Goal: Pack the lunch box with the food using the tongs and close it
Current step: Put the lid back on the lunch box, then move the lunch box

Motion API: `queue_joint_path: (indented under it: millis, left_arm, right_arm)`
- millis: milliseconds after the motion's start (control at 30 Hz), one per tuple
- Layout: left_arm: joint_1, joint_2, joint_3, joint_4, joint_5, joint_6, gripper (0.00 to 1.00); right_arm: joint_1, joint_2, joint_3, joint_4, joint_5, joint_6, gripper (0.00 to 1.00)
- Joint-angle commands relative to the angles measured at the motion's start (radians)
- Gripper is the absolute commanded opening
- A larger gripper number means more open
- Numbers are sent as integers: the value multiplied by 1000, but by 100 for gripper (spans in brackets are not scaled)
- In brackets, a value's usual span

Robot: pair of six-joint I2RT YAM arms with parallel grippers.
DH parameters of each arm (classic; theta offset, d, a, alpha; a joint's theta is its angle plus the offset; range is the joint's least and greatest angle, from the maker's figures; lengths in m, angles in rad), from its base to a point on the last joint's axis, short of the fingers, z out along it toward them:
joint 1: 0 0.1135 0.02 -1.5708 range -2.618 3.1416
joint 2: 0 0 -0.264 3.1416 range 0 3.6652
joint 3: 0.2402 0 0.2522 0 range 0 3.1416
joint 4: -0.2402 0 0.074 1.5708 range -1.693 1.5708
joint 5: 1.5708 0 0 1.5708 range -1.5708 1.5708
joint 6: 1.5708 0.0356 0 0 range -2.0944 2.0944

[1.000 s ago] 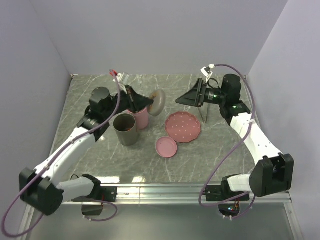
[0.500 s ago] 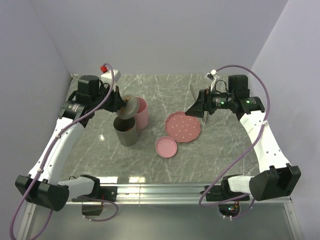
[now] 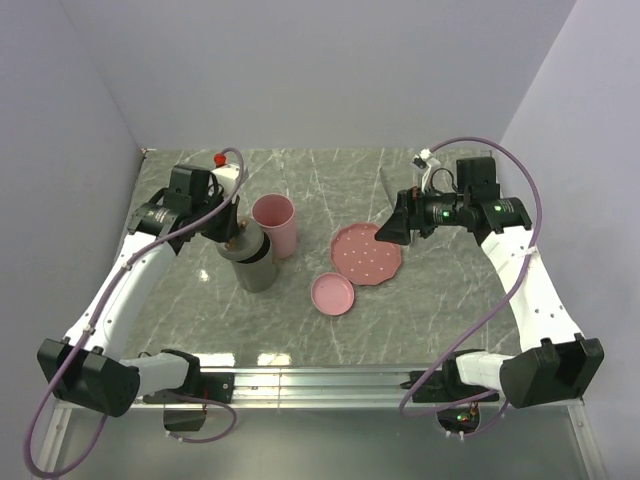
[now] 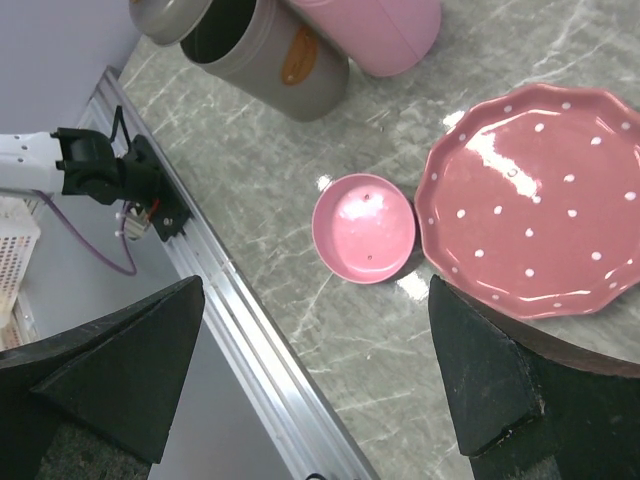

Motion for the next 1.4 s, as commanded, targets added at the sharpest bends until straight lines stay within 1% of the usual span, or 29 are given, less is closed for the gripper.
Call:
queue_joint_path:
  millis: [0,333,433,700,1067,1333,1367]
  left_arm:
    - [-7,7,-15,36,6,7,0]
    - [-39,64,-18,71,12,-19,0]
    - [-69,70,-35,85,-22,-29,0]
    - [-102,85,-67,103,-59,-35,0]
    - [-100,85,-154,97,-82,-29,0]
    - [-68,68,-156,51,-184,23,0]
    - [-60,62,-155,42,-216,28,0]
  right_arm:
    - [-4,-33,-25,17,1,0,100]
    - [-4,-41,-50,32,-8,11,100]
    - [-4,-42,-53,35,-8,12,100]
    - [-4,-39,-62,37,-22,14,100]
    - [-4,-24,-58,37,-30,14,100]
    - [-3,-22,-56,28,-28,4,100]
    - [-3,-24,-58,31,-28,4,100]
